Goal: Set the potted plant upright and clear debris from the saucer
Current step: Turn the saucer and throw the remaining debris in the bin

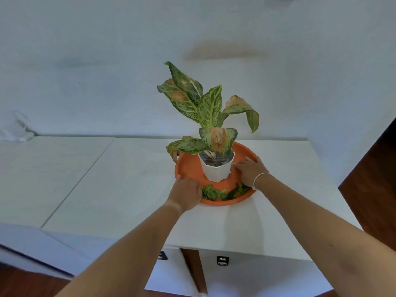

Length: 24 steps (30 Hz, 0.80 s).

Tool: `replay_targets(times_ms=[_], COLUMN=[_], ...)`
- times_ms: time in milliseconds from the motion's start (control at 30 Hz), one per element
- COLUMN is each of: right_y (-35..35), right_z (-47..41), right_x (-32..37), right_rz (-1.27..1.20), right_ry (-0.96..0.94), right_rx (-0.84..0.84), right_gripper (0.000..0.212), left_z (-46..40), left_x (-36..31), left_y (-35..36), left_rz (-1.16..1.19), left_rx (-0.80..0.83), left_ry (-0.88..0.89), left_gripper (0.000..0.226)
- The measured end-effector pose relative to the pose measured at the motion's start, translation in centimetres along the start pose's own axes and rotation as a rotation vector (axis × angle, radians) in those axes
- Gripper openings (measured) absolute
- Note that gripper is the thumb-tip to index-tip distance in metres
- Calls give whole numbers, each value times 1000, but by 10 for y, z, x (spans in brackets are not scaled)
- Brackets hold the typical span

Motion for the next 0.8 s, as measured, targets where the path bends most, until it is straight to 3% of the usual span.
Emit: replay_targets(times_ms=[400,533,800], right_y=[1,-5,-9], right_z=[28,36,47], right_x=[-13,-4,20], right_rz=[-264,-232,-188], right_ry=[126,52,63], right_rx=[7,26,129], right_gripper=[37,41,48], left_z=[-2,-7,-17], left_x=[-17,-24,-22], left_y=[10,17,22], left_rz=[155,152,315], left_rx=[49,92,84], left_ry=[-33,-5,21], left_gripper=[35,52,48])
Point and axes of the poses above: each hand's wrist, its own z-axis away from the middle knuckle, its own y-axis out of the palm, x = y × z, the point moved 9 cm from there along -z, towards the middle knuckle, and after that the axes turned 13 degrees about z, right-handed, at the moved point
